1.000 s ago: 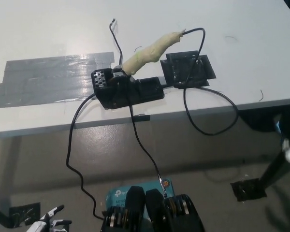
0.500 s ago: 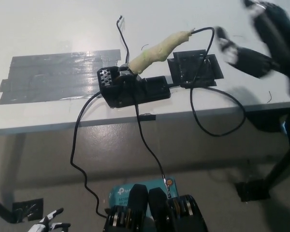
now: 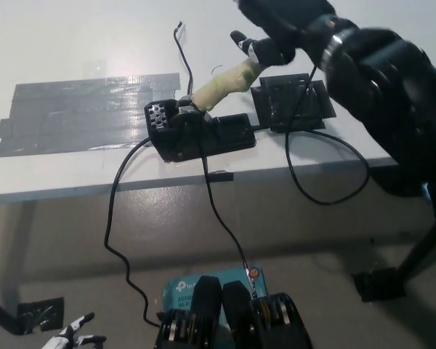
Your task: The robot uses its right hand to grab the soldering gun kept on the middle of the table and pulls it out of its base and keep it on the right side of the base
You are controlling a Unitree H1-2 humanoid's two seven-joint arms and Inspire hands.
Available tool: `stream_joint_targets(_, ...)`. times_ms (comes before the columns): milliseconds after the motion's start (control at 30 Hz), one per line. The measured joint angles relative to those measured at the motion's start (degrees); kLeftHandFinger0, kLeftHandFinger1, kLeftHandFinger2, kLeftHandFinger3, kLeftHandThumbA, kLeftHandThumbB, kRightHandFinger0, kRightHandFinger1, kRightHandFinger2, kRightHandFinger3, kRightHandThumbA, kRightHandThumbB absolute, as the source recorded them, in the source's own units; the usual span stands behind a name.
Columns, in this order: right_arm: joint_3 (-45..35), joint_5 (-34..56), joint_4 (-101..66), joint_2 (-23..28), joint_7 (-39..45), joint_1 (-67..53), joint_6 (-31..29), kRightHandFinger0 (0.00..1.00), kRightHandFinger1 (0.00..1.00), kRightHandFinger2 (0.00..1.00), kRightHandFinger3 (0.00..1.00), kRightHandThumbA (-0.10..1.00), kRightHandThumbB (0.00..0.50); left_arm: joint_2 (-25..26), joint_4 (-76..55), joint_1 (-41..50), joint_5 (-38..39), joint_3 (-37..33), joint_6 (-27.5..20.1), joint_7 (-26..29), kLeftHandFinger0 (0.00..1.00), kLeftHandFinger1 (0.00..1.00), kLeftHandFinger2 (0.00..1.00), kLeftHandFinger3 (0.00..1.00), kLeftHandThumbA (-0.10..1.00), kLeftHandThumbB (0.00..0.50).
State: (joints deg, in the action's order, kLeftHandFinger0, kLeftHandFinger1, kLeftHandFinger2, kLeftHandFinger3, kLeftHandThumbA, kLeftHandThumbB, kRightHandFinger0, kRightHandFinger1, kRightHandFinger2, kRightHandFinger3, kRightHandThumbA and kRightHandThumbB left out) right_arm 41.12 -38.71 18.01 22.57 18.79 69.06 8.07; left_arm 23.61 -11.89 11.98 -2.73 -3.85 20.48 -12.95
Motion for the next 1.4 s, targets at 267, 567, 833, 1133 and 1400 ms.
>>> stream_joint_targets(267,2.40,-3.44,6.68,-1.90,3.20,1.40,-2.67,1.00,1.00,1.00,1.00,0.48,0.266,0.00,-0.04,-0.73,-0.91,-0.50,0.21,-0.58,0.57,0.69,0.79,0.94,0.47,0.157)
stream_joint_targets(567,2.31,-3.74,5.06,-3.12,8.40,-3.36,-2.42,1.00,1.00,1.00,1.00,0.62,0.251,0.00,-0.21,-0.75,-1.40,-0.79,0.23,-0.62,0.56,0.68,0.77,0.93,0.44,0.146)
stream_joint_targets(833,1.68,-5.00,3.97,-2.90,15.38,-3.44,0.77,1.00,1.00,1.00,1.00,0.87,0.379,0.12,-0.21,-0.68,-1.55,-0.92,0.34,-0.67,0.55,0.68,0.79,0.95,0.51,0.163)
stream_joint_targets(1133,3.93,-12.60,5.77,-1.62,15.33,-3.39,1.93,1.00,1.00,1.00,1.00,0.62,0.389,0.62,-0.20,-0.32,-2.60,-2.07,0.46,-1.37,0.58,0.70,0.83,0.95,0.50,0.145)
stream_joint_targets(1400,4.75,-20.31,5.82,-1.85,10.77,-5.31,3.05,1.00,1.00,1.00,1.00,0.55,0.426,0.79,-0.22,-0.34,-4.56,-3.52,0.37,-1.84,0.63,0.73,0.84,0.90,0.52,0.156)
